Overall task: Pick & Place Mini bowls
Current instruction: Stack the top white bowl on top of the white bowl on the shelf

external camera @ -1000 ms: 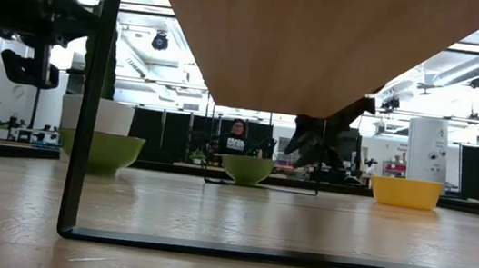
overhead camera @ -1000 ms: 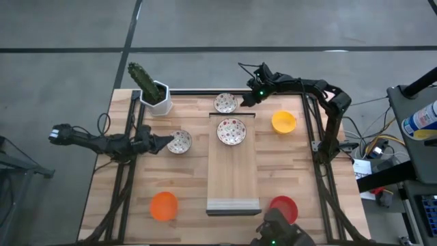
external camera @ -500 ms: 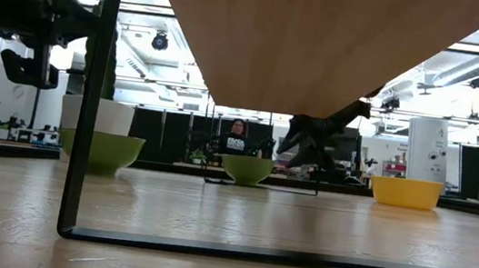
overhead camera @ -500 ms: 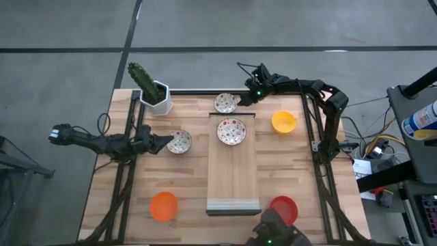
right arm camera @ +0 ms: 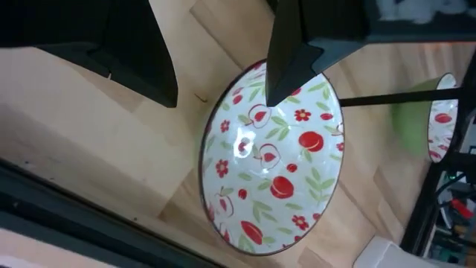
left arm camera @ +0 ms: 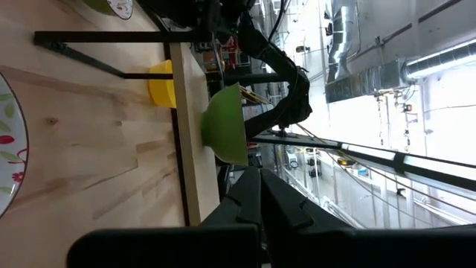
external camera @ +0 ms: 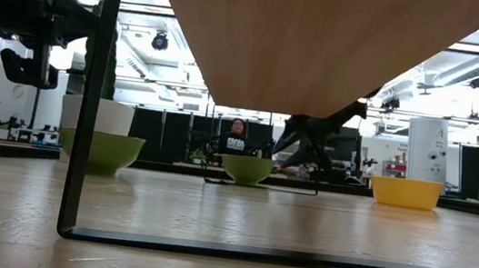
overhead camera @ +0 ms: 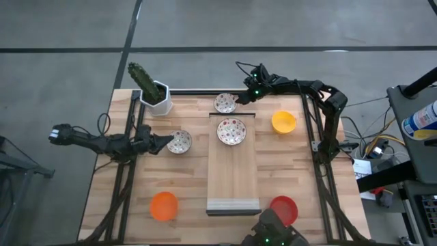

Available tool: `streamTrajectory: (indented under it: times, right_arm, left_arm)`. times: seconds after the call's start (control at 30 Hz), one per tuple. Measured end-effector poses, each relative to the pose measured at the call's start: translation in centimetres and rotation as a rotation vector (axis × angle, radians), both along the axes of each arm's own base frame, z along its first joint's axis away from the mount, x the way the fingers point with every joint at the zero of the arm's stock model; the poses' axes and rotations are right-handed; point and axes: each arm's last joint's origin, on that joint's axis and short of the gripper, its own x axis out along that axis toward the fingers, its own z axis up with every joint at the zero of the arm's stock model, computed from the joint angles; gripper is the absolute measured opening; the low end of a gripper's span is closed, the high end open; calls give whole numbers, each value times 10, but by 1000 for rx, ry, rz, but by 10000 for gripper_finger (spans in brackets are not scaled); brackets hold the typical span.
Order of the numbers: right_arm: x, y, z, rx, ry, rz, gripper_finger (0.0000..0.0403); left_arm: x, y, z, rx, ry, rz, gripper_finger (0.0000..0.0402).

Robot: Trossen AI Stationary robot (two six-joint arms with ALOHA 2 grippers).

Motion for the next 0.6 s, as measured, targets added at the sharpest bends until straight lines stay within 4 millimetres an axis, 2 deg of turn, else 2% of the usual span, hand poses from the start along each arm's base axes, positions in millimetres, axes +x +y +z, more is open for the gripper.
streamTrajectory:
  times: [0.37,0.6]
  right_arm:
    - [11,12,-2,-25,24,15,201]
    - [11,10,-2,-30,29,-39,201]
  left_arm:
    - [0,0,0,0,0,-1,3]
    - [0,0,0,-1,0,-1,3]
